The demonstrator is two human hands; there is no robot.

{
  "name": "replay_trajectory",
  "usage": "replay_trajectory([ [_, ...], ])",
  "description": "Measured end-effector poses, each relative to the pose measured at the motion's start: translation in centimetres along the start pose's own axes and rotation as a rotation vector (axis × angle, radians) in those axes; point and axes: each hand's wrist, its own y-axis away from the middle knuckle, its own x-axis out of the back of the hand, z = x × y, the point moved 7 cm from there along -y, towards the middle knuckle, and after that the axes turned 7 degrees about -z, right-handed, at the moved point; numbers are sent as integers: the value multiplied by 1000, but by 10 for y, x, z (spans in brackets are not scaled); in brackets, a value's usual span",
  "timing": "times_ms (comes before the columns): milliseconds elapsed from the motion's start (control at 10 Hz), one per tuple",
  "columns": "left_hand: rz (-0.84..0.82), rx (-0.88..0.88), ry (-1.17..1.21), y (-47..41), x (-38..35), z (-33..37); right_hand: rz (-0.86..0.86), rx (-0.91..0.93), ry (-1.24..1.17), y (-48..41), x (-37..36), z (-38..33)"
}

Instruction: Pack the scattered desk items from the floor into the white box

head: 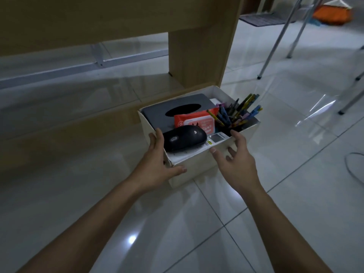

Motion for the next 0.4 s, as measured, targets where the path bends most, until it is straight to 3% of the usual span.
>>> replay_trajectory([
  [200,43,-9,38,-3,-7,7,-7,-12,-98,-2,1,4],
  [400,129,-35,346,23,-6,6,-18,-37,-91,9,-6,7],
])
